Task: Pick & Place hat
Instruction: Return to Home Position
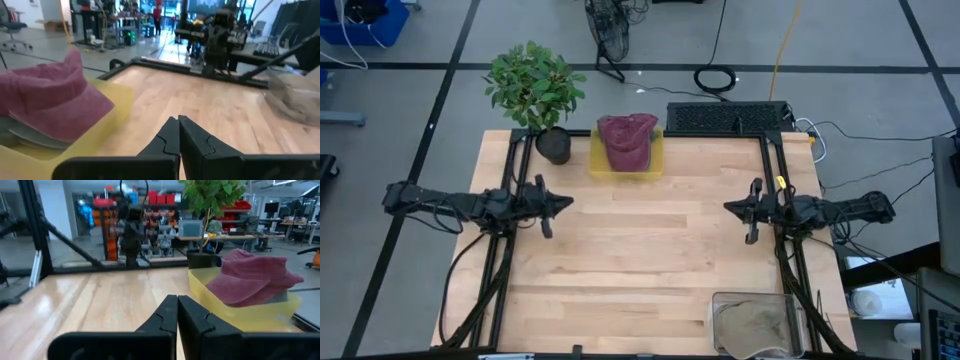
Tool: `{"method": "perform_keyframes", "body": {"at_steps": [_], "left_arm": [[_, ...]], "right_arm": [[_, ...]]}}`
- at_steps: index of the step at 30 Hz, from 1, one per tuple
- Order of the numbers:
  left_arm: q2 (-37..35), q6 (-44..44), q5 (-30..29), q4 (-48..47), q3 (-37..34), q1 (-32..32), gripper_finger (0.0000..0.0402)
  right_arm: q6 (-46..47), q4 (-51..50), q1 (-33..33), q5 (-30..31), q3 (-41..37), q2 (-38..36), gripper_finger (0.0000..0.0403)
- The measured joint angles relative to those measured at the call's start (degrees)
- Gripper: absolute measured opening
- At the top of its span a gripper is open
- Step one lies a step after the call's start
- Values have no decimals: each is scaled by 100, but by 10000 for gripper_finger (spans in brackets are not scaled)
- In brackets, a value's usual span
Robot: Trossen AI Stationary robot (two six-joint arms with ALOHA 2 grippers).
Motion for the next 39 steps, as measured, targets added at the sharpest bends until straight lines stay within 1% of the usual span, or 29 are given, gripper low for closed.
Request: {"method": "perform_keyframes", "body": {"at_steps": [2,6,9,14,18,25,32,39], "left_arm": [[4,-20,71,-77,-23,35,7],[1,-2,74,412,-461,146,11],[0,-113,148,317,-529,330,4],[-22,-149,897,321,-529,671,9],[-22,-147,1355,334,-529,820,5],[-22,-27,1370,372,-529,849,20],[-15,174,1412,68,-527,841,4],[-17,242,1416,278,-522,838,21]], "right_arm": [[17,147,-15,-17,-123,1,0],[1,450,-69,-155,-373,2,0],[-1,456,-157,-151,-419,2,0],[31,404,-327,-447,-422,12,0],[42,357,-407,-461,-426,15,0],[115,296,-447,-580,-430,20,0],[14,273,-447,-593,-435,20,0],[7,266,-447,-599,-435,20,0]]}}
